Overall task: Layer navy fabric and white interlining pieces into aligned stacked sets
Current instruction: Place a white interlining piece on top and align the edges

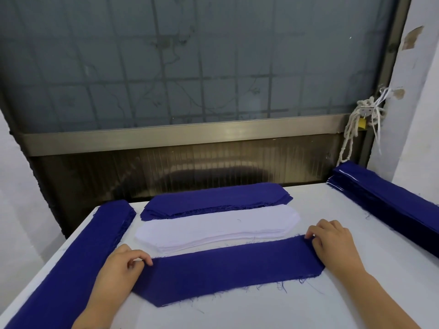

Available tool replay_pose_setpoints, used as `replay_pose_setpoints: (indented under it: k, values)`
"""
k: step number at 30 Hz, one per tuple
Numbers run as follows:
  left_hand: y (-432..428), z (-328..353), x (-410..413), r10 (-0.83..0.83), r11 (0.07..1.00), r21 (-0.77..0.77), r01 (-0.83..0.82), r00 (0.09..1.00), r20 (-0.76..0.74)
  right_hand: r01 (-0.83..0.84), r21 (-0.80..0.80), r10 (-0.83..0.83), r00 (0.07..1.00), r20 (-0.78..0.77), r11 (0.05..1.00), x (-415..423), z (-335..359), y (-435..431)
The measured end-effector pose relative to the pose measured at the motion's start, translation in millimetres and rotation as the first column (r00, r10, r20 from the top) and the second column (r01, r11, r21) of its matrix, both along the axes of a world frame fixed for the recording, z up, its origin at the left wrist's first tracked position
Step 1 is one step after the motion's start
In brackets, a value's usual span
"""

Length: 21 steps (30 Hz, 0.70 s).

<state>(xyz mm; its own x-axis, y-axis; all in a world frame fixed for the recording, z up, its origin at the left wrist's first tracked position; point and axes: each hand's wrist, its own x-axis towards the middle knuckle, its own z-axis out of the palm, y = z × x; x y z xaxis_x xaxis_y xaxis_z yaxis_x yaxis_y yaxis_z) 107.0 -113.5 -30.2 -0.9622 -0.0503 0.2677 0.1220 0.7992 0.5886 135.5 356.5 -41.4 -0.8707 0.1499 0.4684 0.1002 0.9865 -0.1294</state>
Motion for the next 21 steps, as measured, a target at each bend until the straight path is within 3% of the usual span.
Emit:
replay_pose_setpoints:
  k: [4,8,12,17,21]
  values:
    - [6.8,3.7,2.7,0.040,0.997,-0.064,-0.043,0.998,-0.049,0.016,0.071,-0.011,0.997,-0.075,0.997,2.3,6.1,-7.9]
    - [23.5,12.8,3.4,0.038,0.966,-0.249,-0.064,0.993,-0.109,-0.035,0.135,0.053,0.989,-0.137,0.990,1.8,21.4,-26.2]
    - [55.4,25.5,-11.3,-0.038,0.973,-0.232,-0.010,0.979,-0.199,-0.146,0.045,0.146,0.989,-0.009,0.988,-25.7,24.6,-57.8]
    - [120.2,24.8,-37.9,-0.169,0.969,-0.213,0.127,0.967,-0.190,-0.300,-0.116,0.305,0.952,0.026,0.947,-66.0,19.8,-123.3]
    - [156.5,11.4,-51.8,-0.103,0.963,-0.260,0.066,0.986,-0.131,-0.147,-0.137,0.158,0.985,0.072,0.980,-84.0,7.8,-159.1]
